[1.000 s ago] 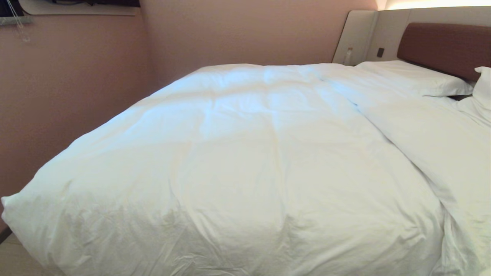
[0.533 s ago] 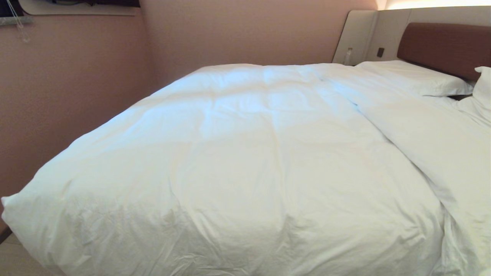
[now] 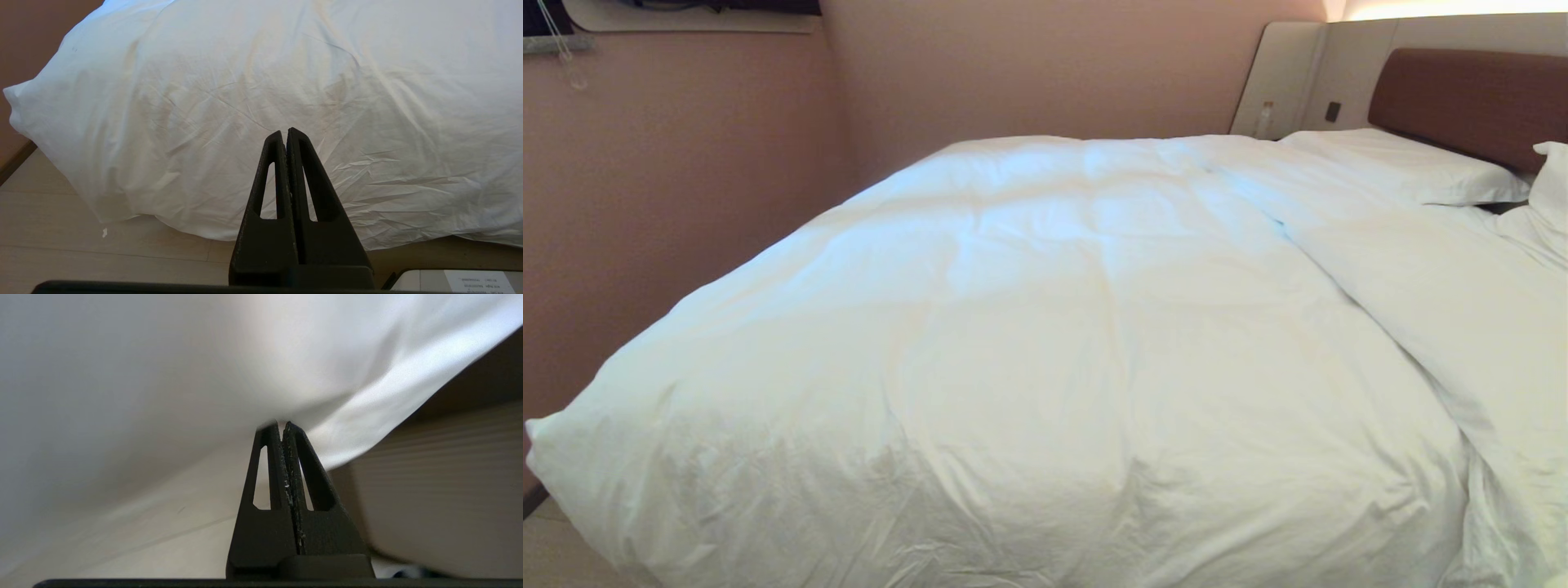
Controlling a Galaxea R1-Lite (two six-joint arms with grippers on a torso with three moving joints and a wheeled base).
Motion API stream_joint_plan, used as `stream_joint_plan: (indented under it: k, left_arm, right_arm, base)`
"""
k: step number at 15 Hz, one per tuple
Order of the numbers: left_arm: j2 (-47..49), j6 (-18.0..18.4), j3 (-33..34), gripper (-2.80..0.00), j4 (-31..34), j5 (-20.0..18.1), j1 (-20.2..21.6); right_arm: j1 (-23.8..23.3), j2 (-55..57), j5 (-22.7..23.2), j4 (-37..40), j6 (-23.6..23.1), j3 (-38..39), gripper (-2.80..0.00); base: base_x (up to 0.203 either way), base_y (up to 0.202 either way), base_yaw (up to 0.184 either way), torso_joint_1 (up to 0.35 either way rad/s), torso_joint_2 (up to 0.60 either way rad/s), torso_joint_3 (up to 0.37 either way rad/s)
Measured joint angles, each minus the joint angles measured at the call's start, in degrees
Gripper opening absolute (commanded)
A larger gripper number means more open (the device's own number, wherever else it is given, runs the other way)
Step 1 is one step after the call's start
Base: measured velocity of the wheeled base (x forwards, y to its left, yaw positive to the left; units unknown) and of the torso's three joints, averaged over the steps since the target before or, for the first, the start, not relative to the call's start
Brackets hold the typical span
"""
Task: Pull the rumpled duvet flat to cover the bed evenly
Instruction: Flatten the corners of the folded blanket
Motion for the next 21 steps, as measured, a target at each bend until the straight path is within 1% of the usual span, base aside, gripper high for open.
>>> stream_joint_plan:
  k: [2, 4, 6, 9, 12, 15, 18, 21]
  left_arm:
    - [0.0, 0.0, 0.0, -2.8, 0.0, 0.0, 0.0]
    - [0.0, 0.0, 0.0, -2.8, 0.0, 0.0, 0.0]
    - [0.0, 0.0, 0.0, -2.8, 0.0, -0.1, 0.0]
    - [0.0, 0.0, 0.0, -2.8, 0.0, -0.1, 0.0]
    - [0.0, 0.0, 0.0, -2.8, 0.0, 0.0, 0.0]
    - [0.0, -0.4, 0.7, -2.8, -2.8, 0.0, 0.0]
    - [0.0, -3.1, 1.0, -2.8, -3.2, 0.4, 0.0]
    - [0.0, -3.6, 1.0, -2.8, -3.2, 0.6, 0.0]
  right_arm:
    - [2.0, -0.1, -2.3, 0.6, 2.7, -3.2, -2.8]
    - [3.6, 0.0, -4.5, 2.0, 5.0, -4.6, -2.8]
    - [5.0, 0.6, -7.0, 3.1, 6.2, -6.1, -2.8]
    - [5.8, 1.7, -10.8, 5.8, 5.8, -8.6, -2.8]
    - [6.0, 1.3, -13.7, 11.0, 4.3, -9.8, -2.8]
    - [6.4, 0.7, -17.4, 16.6, 4.0, -9.8, -2.8]
    - [6.9, 0.4, -21.1, 20.8, 3.9, -10.0, -2.8]
    - [7.8, 0.2, -25.2, 23.0, 3.9, -10.1, -2.8]
  base:
    - [0.0, 0.0, 0.0, 0.0, 0.0, 0.0]
    - [0.0, 0.0, 0.0, 0.0, 0.0, 0.0]
    - [0.0, 0.0, 0.0, 0.0, 0.0, 0.0]
    - [0.0, 0.0, 0.0, 0.0, 0.0, 0.0]
    - [0.0, 0.0, 0.0, 0.0, 0.0, 0.0]
    - [0.0, 0.0, 0.0, 0.0, 0.0, 0.0]
    - [0.0, 0.0, 0.0, 0.0, 0.0, 0.0]
    - [0.0, 0.0, 0.0, 0.0, 0.0, 0.0]
